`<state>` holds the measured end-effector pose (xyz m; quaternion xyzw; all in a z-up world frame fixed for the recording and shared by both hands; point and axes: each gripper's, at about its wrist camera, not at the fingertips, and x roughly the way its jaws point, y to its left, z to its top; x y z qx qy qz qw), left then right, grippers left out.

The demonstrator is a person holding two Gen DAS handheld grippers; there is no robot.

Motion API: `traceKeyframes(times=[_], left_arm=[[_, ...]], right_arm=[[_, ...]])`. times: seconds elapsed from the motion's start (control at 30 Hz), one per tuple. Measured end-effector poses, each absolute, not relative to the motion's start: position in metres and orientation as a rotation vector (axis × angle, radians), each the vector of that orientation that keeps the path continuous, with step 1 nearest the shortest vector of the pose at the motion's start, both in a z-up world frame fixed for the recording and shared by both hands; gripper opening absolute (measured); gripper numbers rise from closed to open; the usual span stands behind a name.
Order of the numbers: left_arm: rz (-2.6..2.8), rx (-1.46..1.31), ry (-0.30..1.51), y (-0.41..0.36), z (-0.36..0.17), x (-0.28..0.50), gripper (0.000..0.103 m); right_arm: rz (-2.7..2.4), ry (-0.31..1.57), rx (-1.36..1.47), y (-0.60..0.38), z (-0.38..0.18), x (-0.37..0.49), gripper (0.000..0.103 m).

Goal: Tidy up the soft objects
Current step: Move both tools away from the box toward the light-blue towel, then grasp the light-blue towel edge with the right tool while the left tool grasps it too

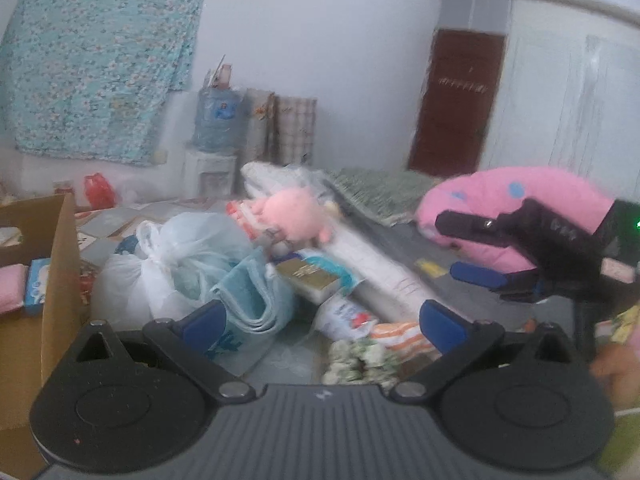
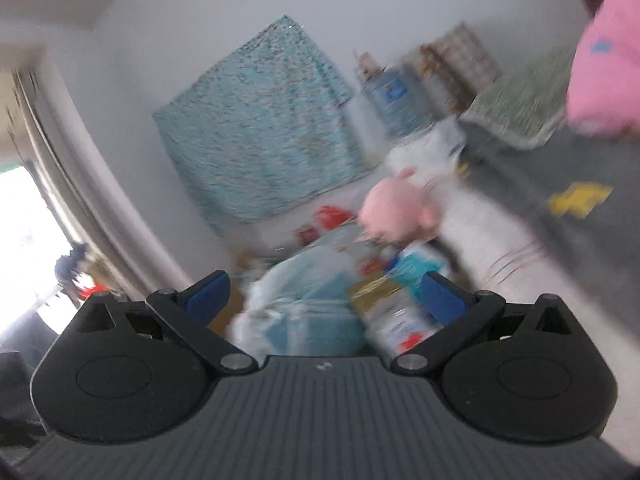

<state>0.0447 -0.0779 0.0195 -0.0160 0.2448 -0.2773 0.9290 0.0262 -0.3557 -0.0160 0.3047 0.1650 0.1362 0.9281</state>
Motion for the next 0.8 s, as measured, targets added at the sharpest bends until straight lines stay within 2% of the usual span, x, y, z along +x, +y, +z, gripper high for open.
traceKeyframes(times=[0.2,0.37,0.6,0.8], left_arm=[[-0.432,0.100,0.537,-0.099,0.004,0.071,0.103],[-0.433,0.122,0.571,-0.107,-0.009,0.089,0.101],[-0.421,0.119,0.598,-0.105,-0.018,0.103,0.082],[-0.437,0.086,0.645,-0.097,-0.026,0.110,0.067]], right_arm=[[0.437,0.445,0.727,-0.337,-0.029,0.071,0.102],[0.456,0.537,0.700,-0.314,-0.034,0.102,0.098],[0.391,0.655,0.580,-0.280,-0.044,0.142,0.083],[0.314,0.699,0.501,-0.262,-0.053,0.160,0.078]])
